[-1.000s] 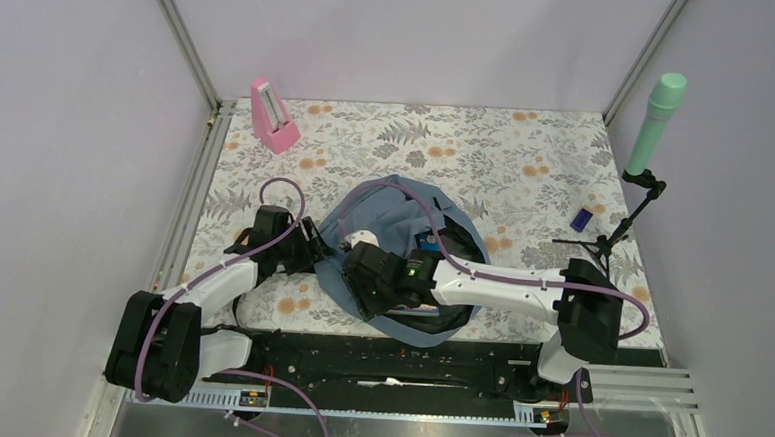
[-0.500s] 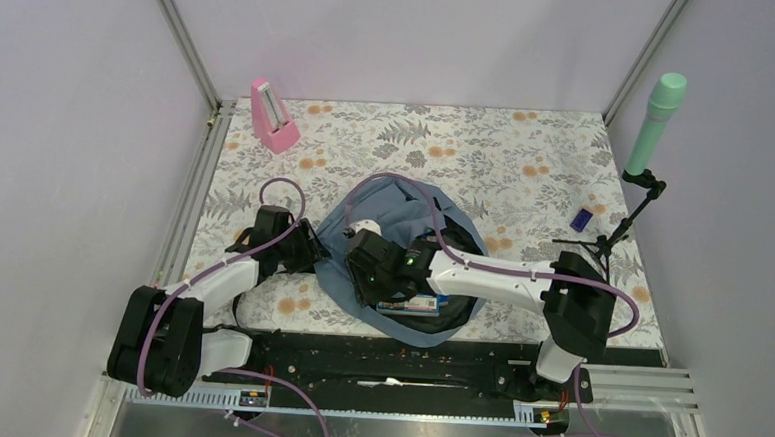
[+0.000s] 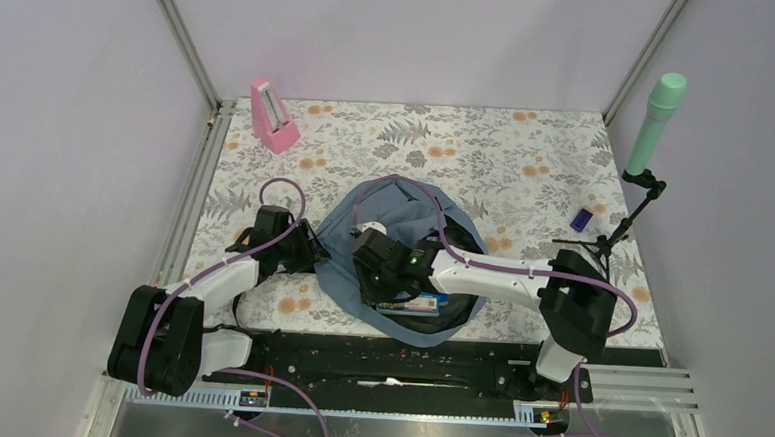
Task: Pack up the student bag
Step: Zip the student bag at the center of the board.
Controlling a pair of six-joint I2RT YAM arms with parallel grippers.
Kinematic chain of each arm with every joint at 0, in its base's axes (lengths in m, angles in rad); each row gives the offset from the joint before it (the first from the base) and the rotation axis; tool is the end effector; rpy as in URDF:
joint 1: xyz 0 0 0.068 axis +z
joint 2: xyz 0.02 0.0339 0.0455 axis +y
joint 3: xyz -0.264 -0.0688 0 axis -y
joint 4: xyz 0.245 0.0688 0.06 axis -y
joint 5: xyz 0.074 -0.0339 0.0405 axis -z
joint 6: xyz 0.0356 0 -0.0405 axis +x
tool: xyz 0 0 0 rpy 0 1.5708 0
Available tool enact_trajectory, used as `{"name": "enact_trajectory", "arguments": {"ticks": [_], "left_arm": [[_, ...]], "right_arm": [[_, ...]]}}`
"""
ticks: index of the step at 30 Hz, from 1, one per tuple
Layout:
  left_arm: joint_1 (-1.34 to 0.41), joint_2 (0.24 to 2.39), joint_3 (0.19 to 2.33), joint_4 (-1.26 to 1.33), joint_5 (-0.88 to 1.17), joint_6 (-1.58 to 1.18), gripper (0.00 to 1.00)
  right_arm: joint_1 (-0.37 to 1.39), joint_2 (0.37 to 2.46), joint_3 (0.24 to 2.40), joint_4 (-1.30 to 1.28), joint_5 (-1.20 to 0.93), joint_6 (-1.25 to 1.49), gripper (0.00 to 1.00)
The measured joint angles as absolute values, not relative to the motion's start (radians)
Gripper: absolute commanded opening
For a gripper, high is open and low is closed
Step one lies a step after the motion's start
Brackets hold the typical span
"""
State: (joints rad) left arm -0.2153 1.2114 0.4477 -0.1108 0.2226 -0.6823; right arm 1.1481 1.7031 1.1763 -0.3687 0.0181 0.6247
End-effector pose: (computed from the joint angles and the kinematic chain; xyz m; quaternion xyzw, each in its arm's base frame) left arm 0.2087 -0.0537 0.1511 -0.1793 0.9176 -0.2412 0.2602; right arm 0.1504 0.3329 0.2183 -0.2412 0.9121 0.2513 0.2160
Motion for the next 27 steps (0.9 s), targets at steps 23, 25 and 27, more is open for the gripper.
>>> {"name": "enact_trajectory", "arguments": {"ticks": [23,25,27], "left_arm": [[-0.215,1.214,0.448,-0.11,0.21,-0.683,0.2],[-0.215,1.214,0.448,-0.11,0.21,-0.683,0.18],[-0.215,1.214,0.448,-0.11,0.209,-0.683,0.16]], "right_arm": [[1.148,1.648,1.164,-0.368,0.02,0.638,0.0],[1.148,1.648,1.161,-0.368,0.016,0.638,0.0],[1.148,1.645,1.152,-0.367,0.017,0.638,0.0]]}}
